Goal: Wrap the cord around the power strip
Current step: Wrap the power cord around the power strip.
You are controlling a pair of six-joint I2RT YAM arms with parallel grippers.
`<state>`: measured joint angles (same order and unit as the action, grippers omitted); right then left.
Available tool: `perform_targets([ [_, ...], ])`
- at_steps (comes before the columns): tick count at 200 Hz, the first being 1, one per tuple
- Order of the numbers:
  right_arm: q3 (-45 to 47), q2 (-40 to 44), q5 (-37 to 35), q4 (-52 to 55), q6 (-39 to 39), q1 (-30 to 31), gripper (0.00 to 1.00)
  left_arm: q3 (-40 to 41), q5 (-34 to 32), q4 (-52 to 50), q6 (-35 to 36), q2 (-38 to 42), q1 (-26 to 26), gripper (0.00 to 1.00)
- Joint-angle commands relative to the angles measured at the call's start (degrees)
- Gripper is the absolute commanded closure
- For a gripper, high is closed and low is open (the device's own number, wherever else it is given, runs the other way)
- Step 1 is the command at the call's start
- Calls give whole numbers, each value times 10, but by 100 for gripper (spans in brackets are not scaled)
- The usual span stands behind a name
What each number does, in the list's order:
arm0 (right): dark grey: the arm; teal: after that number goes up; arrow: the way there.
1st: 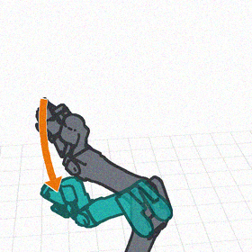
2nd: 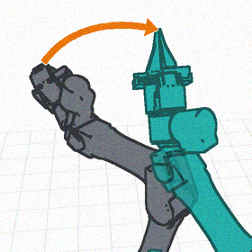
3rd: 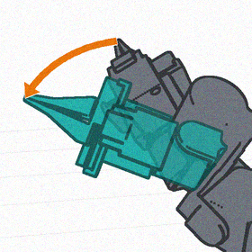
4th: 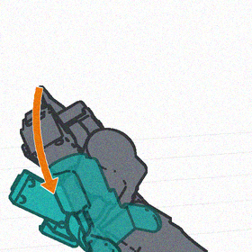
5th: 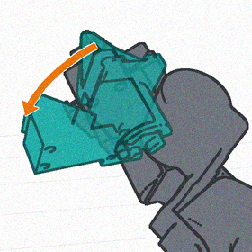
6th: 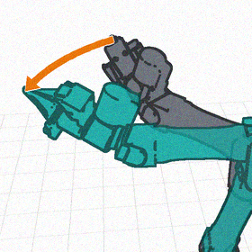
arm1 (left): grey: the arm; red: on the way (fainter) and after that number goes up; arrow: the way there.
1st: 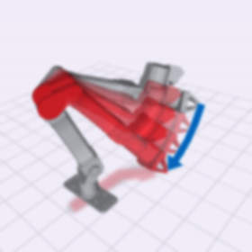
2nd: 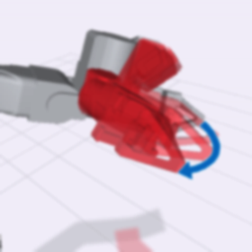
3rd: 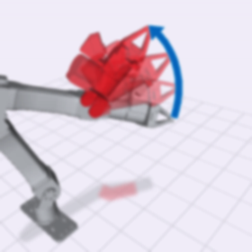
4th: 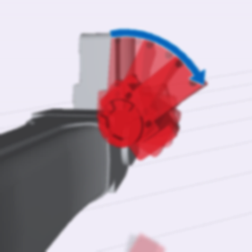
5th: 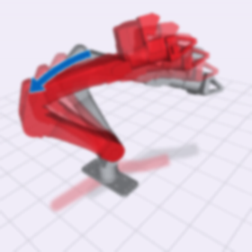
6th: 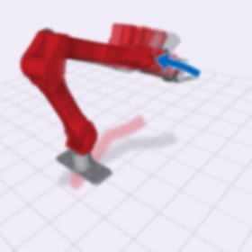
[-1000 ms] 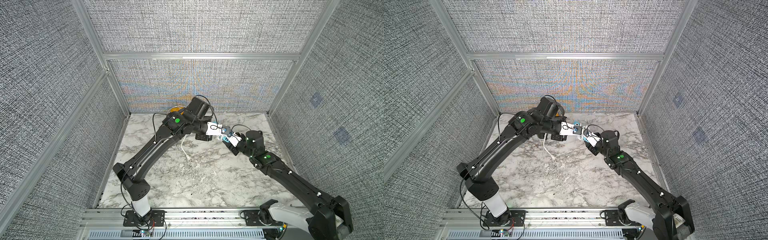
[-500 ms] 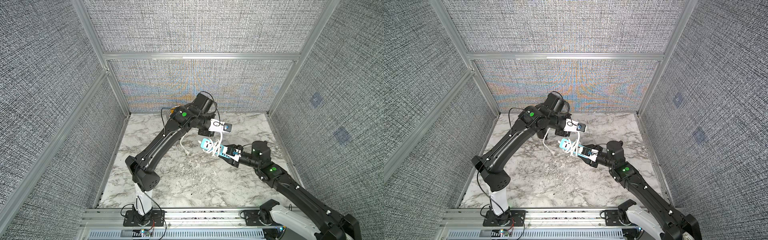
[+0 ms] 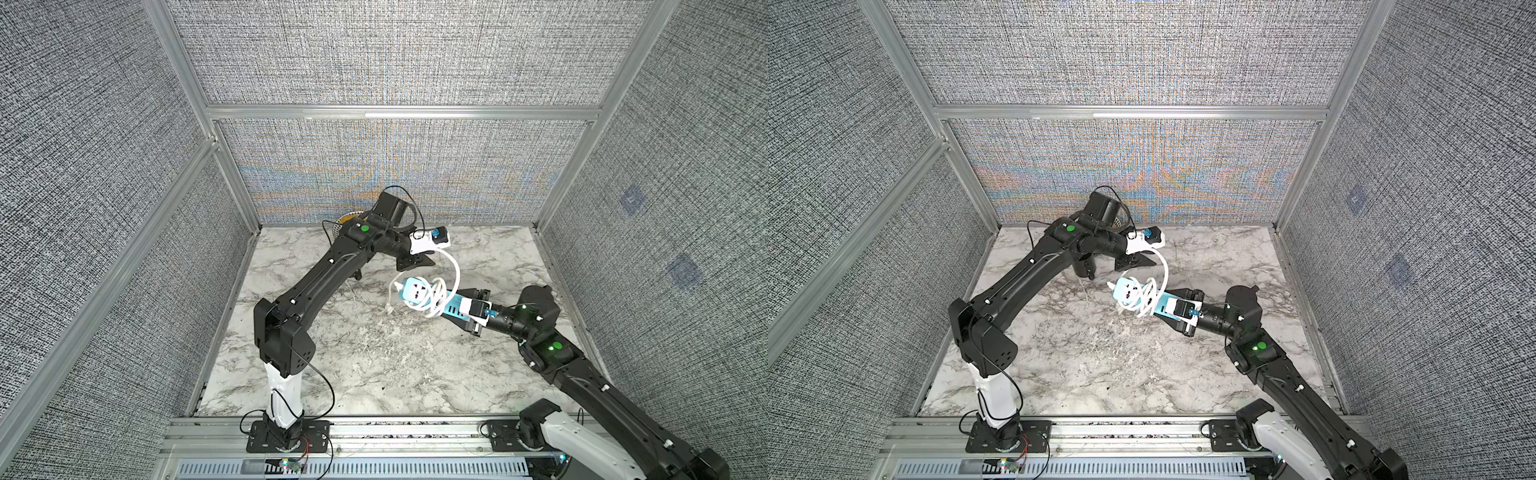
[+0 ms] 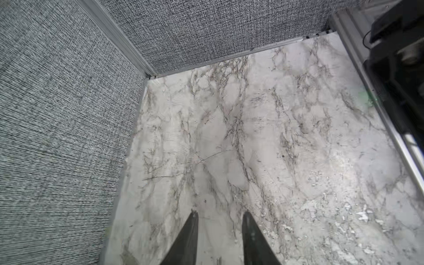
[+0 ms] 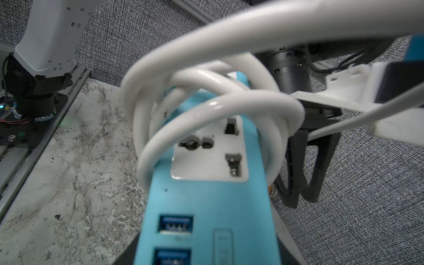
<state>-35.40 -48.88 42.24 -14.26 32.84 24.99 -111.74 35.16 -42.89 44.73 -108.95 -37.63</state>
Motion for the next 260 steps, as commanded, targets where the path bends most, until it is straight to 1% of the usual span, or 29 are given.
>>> perform_targets([
  [1, -6, -2, 21, -68, -28, -4, 100, 47, 55, 113, -61, 10, 3, 65],
  [15, -1, -2, 28, -100, -46, -11, 100, 69, 54, 126, -67, 9, 4, 65],
  [26, 4, -1, 34, -123, -61, -18, 100, 92, 52, 144, -86, 11, 8, 65],
  [58, 7, -5, 36, -148, -77, -23, 100, 188, 66, 269, -158, 23, 14, 64],
  [73, 17, -3, 17, -180, -89, -24, 100, 205, 78, 298, -179, 18, 14, 64],
  [86, 28, -1, -9, -215, -104, -25, 100, 209, 103, 303, -195, 9, 14, 65],
  [101, 32, -2, -38, -239, -111, -24, 100, 224, 127, 319, -220, 2, 15, 69],
  [114, 36, -1, -65, -262, -122, -26, 100, 250, 131, 343, -238, 7, 14, 74],
  [126, 36, -1, -92, -279, -130, -27, 100, 282, 127, 371, -254, 17, 13, 75],
  [144, 23, -11, -102, -276, -130, -30, 100, 321, 123, 404, -274, 26, 13, 76],
  [162, 14, -23, -121, -276, -140, -30, 100, 351, 117, 428, -287, 31, 11, 85],
  [191, 2, -40, -141, -257, -149, -36, 100, 383, 93, 441, -304, 41, 8, 85],
  [213, -23, -52, -159, -207, -142, -37, 100, 413, 76, 465, -316, 58, 8, 96],
  [225, -28, -55, -164, -191, -143, -40, 100, 430, 65, 478, -325, 68, 7, 100],
  [248, -45, -64, -184, -155, -149, -49, 100, 458, 36, 469, -332, 95, 5, 100],
  [260, -55, -71, -198, -135, -156, -57, 100, 475, 8, 454, -325, 120, 1, 100],
])
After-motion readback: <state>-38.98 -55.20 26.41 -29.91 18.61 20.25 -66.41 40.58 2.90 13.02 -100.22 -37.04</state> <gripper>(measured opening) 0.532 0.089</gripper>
